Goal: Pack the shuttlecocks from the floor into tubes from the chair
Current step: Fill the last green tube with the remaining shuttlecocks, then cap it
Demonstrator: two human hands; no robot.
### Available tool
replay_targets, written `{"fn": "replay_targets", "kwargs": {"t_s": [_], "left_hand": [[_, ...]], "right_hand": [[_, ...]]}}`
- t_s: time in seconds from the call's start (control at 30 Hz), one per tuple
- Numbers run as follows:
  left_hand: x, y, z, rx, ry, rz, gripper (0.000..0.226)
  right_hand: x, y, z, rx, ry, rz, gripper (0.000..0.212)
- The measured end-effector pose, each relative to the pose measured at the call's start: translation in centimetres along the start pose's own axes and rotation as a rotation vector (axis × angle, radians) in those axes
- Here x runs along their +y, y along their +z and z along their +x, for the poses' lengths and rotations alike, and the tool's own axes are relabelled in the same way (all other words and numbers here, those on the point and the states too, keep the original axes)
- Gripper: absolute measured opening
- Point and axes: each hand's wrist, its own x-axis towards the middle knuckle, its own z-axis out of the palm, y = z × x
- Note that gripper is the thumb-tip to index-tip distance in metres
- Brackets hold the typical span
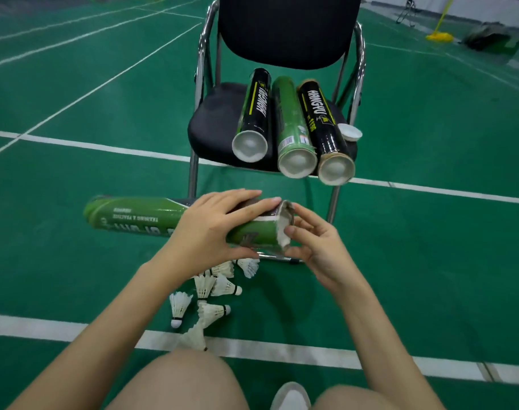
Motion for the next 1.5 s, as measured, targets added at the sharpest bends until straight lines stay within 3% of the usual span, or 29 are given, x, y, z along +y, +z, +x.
{"fn": "replay_targets", "kwargs": {"t_s": [0.27, 0.53, 0.7, 1.03, 1.33, 1.5], "left_hand": [[-1.0, 6.7, -6.8, -0.328, -0.201, -0.131, 0.101], [-1.8, 12.5, -11.9, -0.446, -0.354, -0.282, 0.082], [-2.7, 15.7, -14.4, -0.542, -0.412, -0.318, 0.081], [-3.8, 19.0, -15.3, -0.544, -0.463, -0.213, 0.082], [-4.9, 20.8, -16.1, -0.457, -0.508, -0.129, 0.092], [-4.7, 20.5, -16.6, -0.488, -0.544, -0.117, 0.094]], "right_hand": [[9.5, -3.1, 0.6, -0.031, 0.269, 0.030, 0.034], [16.7, -5.7, 2.0, -0.032, 0.488, 0.090, 0.034], [20.2, -6.6, 2.8, -0.066, 0.578, 0.086, 0.034], [24.1, -8.3, 5.4, -0.022, 0.579, -0.003, 0.026], [26.6, -10.2, 7.3, 0.202, 0.366, -0.182, 0.026], [27.2, -8.8, 8.7, 0.147, 0.311, -0.297, 0.031]]}}
